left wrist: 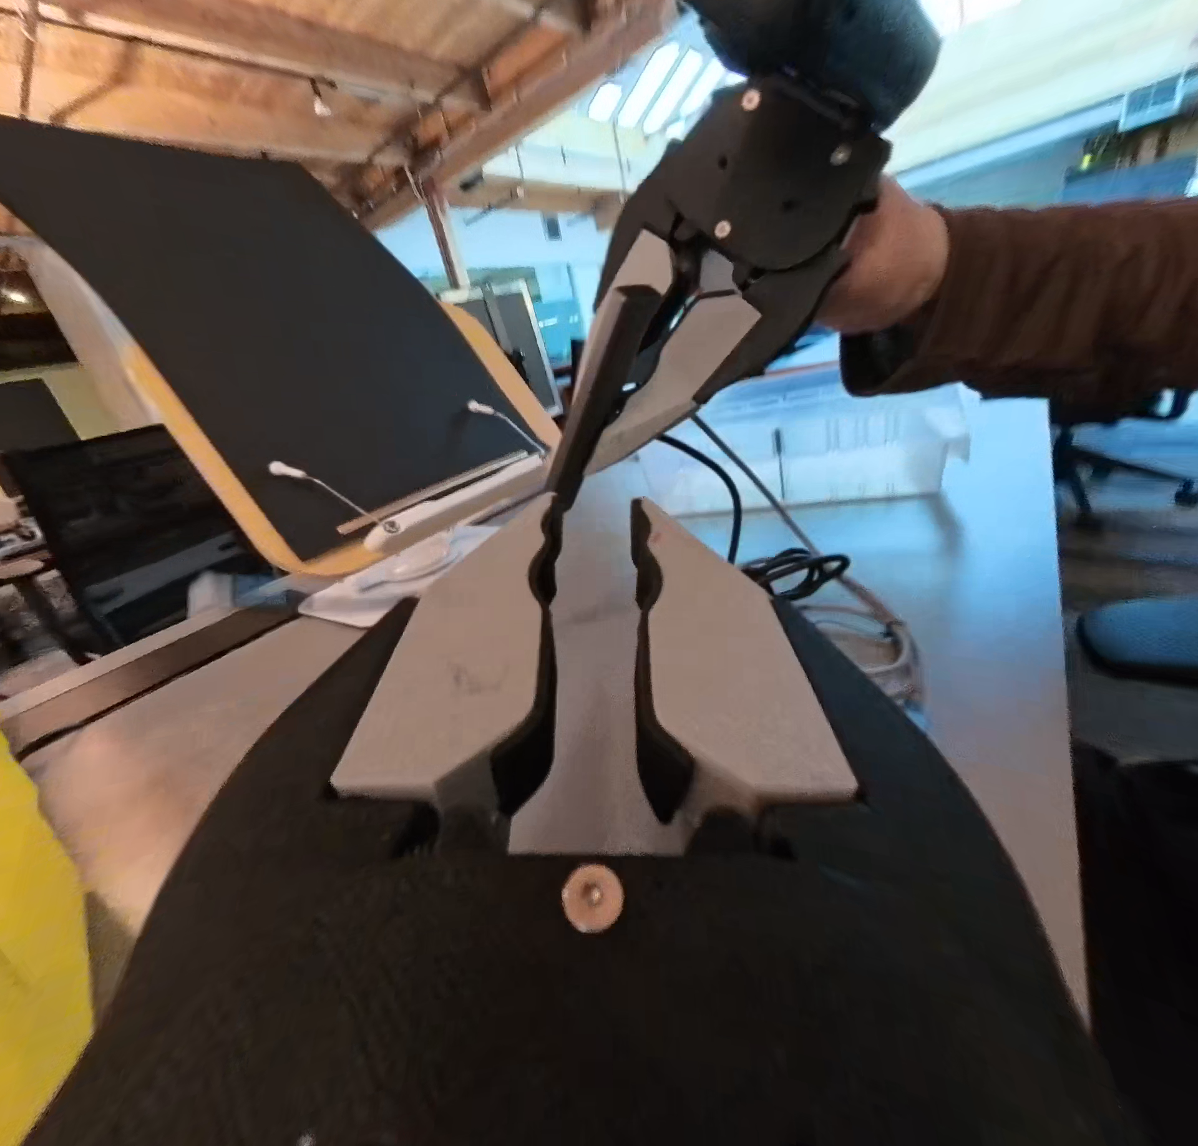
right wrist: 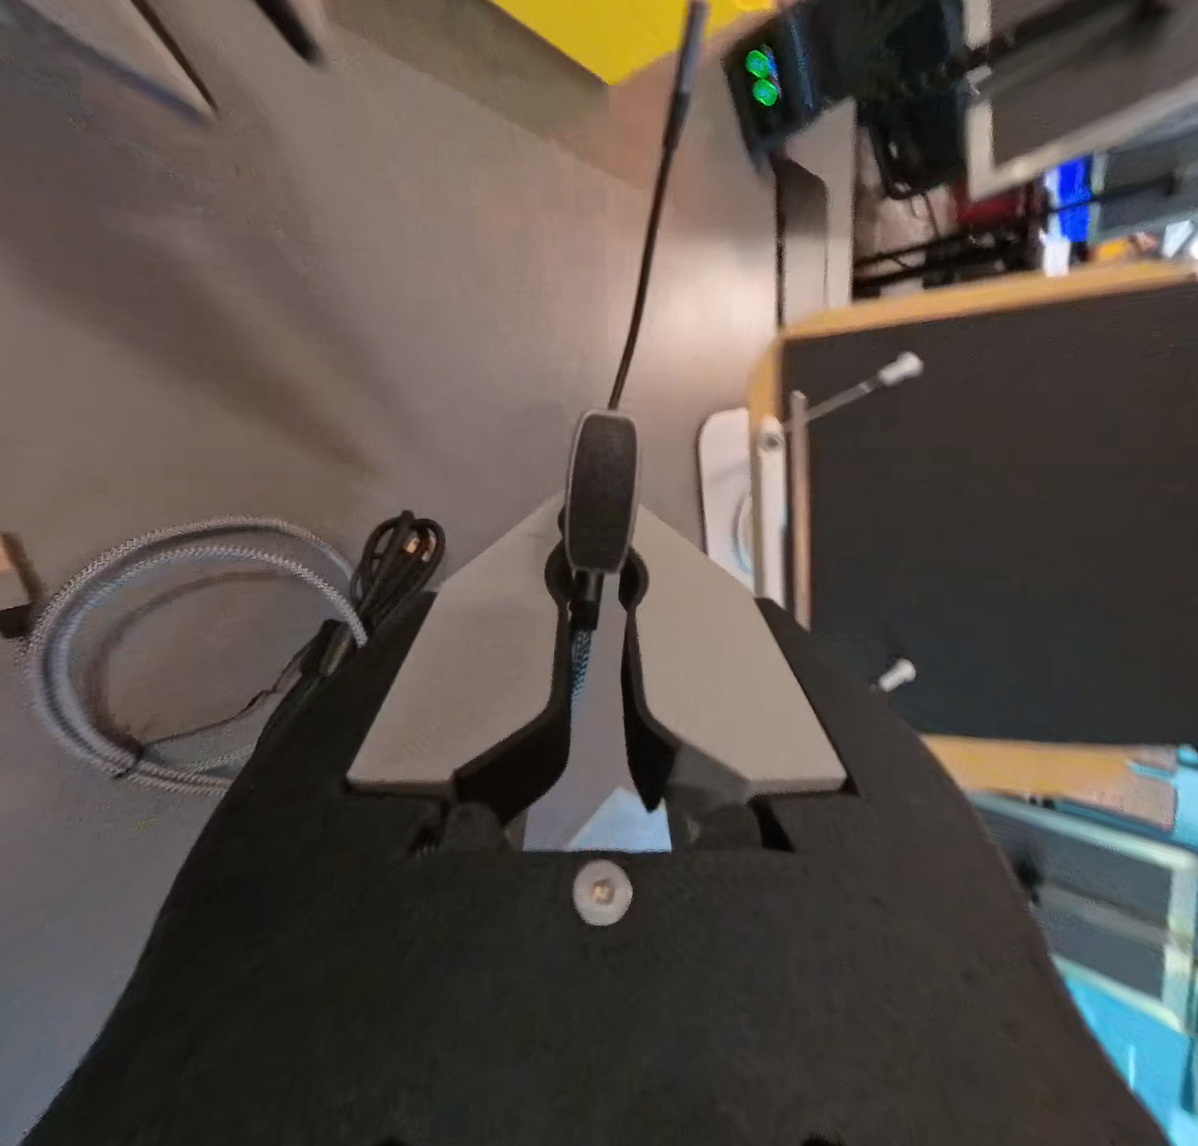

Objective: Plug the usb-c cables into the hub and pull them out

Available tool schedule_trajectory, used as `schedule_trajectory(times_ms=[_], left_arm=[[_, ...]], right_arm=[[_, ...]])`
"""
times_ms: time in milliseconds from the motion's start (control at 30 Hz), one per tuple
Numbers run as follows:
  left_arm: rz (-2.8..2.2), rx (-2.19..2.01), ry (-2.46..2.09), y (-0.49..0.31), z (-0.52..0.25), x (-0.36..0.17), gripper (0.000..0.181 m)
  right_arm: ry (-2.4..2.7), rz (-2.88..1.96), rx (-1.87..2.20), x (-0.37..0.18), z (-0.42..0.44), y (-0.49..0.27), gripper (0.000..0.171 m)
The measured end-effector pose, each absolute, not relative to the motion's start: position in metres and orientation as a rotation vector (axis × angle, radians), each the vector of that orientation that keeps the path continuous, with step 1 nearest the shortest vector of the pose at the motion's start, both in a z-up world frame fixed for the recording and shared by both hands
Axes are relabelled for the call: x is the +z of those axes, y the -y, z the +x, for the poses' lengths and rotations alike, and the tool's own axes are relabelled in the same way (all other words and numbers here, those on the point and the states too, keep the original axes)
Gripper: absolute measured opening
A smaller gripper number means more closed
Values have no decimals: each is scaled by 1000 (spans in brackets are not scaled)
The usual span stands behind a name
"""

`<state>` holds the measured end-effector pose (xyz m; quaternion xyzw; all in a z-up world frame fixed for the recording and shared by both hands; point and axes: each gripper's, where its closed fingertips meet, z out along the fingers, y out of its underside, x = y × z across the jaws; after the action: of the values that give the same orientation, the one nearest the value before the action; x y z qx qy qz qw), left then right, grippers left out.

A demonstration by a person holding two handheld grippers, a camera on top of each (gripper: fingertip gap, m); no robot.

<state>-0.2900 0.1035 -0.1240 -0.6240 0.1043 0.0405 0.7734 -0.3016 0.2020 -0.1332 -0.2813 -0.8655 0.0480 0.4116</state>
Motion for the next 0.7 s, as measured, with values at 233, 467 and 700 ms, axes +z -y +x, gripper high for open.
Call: schedule_trajectory(times_ms=[233,467,700], left_arm=[[-1436,26,-52,-109,-321,-139,11],[-1529,23,-76,-119,-316,-156,7],[-1538,8,-80,-120,-315,-157,3]], right_arm=[[1904,-861,48,-41,-279,-273,8],[1544,-919,-111,106,-256,-358,6],[1354,-1019,-155,163,-224,-447,7]])
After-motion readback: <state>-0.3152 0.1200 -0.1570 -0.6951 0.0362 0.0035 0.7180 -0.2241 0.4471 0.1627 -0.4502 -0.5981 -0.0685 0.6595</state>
